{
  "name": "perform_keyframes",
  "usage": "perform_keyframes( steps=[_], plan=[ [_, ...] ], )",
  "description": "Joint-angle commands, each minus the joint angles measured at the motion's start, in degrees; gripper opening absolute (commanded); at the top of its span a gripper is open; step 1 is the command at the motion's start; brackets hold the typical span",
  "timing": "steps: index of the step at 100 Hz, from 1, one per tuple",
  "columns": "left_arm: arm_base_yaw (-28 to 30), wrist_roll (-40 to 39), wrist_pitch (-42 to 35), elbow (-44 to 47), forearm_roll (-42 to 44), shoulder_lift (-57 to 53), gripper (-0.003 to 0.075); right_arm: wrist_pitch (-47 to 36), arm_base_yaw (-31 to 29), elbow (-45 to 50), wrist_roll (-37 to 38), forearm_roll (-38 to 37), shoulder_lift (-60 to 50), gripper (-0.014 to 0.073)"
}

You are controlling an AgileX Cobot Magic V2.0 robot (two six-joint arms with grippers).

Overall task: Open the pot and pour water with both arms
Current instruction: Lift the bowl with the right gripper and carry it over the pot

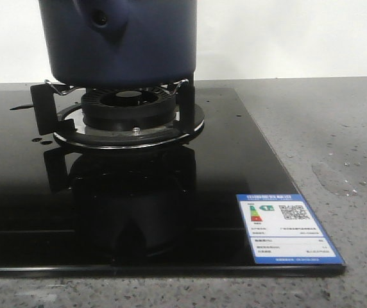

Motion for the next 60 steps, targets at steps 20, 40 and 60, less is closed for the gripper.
perform_keyframes(
  steps=[20, 40, 60],
  plan=[
    [-2.0, -0.4, 1.1, -2.1, -1.1, -0.5, 0.0242, -2.3, 9.4, -21.1, -0.5, 1.4, 10.6, -0.0062],
    [-2.3, -0.4, 0.9, -2.1, -1.1, -0.5, 0.0242, -2.6, 14.9, -29.2, -0.5, -6.1, 17.6, -0.0061],
    [-2.3, -0.4, 0.9, -2.1, -1.1, -0.5, 0.0242, -6.3, 19.2, -29.8, -0.5, -17.2, 20.1, -0.0061]
  ],
)
